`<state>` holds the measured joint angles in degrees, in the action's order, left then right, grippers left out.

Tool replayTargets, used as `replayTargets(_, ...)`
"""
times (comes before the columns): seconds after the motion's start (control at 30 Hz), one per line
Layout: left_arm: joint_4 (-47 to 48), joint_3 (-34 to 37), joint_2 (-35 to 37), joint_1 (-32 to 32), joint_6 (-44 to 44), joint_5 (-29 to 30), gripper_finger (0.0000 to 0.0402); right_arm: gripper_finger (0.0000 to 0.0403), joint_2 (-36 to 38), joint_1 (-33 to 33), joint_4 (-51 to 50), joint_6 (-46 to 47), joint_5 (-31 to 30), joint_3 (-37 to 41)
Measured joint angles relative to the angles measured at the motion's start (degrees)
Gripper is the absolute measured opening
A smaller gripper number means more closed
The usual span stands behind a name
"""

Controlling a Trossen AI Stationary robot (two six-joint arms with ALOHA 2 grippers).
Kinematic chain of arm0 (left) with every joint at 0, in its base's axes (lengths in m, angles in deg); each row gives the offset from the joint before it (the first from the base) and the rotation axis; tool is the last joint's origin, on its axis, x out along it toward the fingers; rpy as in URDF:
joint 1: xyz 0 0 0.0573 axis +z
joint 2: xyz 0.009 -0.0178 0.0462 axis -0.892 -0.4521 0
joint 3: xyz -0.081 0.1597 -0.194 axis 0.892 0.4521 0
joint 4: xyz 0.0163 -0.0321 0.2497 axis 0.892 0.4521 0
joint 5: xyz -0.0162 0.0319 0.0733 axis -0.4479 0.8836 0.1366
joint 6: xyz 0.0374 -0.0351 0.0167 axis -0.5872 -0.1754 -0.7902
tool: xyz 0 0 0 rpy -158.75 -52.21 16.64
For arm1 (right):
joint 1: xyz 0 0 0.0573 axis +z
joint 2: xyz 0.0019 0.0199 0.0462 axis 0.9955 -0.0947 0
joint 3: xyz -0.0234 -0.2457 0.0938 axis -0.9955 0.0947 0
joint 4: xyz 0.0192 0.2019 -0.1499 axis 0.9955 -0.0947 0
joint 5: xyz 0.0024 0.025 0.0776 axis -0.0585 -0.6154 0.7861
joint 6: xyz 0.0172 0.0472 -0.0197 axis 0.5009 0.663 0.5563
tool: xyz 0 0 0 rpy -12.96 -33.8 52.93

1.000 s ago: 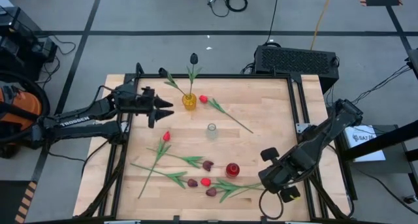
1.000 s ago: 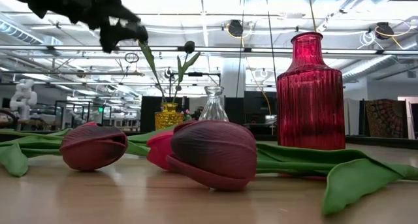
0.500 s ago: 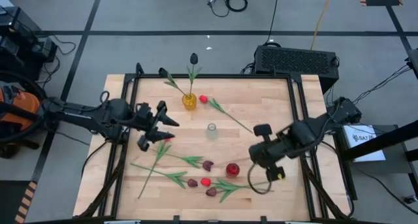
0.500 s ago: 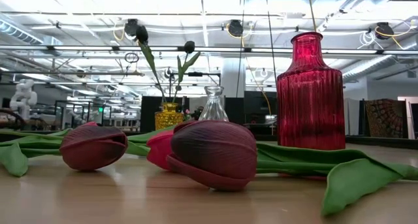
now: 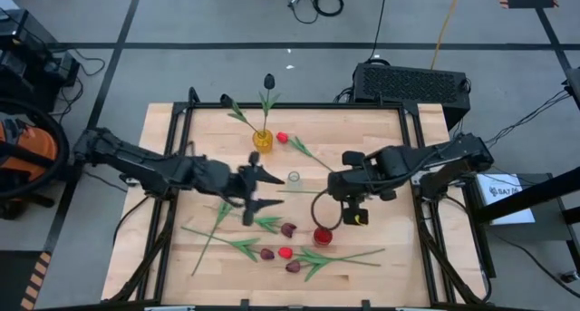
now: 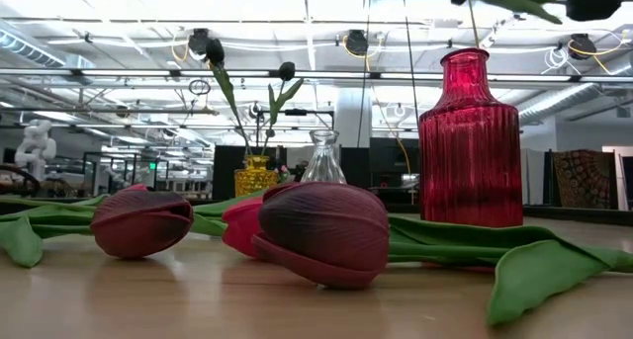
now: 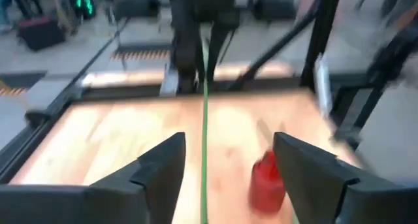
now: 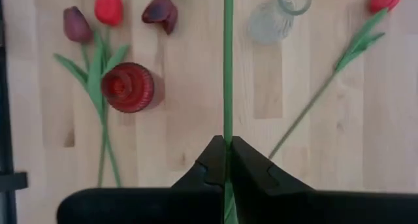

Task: Sort flowers into vase by color
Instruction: Put the black tulip into the yellow vase

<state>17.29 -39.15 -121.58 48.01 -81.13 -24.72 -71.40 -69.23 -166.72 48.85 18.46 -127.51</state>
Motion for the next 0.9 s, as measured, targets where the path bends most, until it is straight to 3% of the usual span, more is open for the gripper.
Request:
replayTargets(0.2, 5.65, -5.43, -7.74, 0.13, -1.58, 2.12, 0.0289, 0.0002, -3.42, -0.09, -0.12, -0.31, 0.49, 0.0)
replayTargets(0.47, 13.03, -9.3, -12.88, 0.64, -0.79, 1.26, 0.0295, 0.0002, -5.37, -0.11, -0.05, -0.22, 1.62, 0.0)
replayTargets(0.7, 16.43, -11.1, -14.31, 1.9, 0.64, 0.97, 0.0273, 0.0002, -5.31, -0.41, 0.57, -0.17, 1.1, 0.0)
replayTargets(0.9, 18.1, -11.14, -14.37, 2.29, 0.68, 0.94, 0.0225, 0.0002, -5.3, -0.41, 1.01, -0.13, -0.47, 0.0)
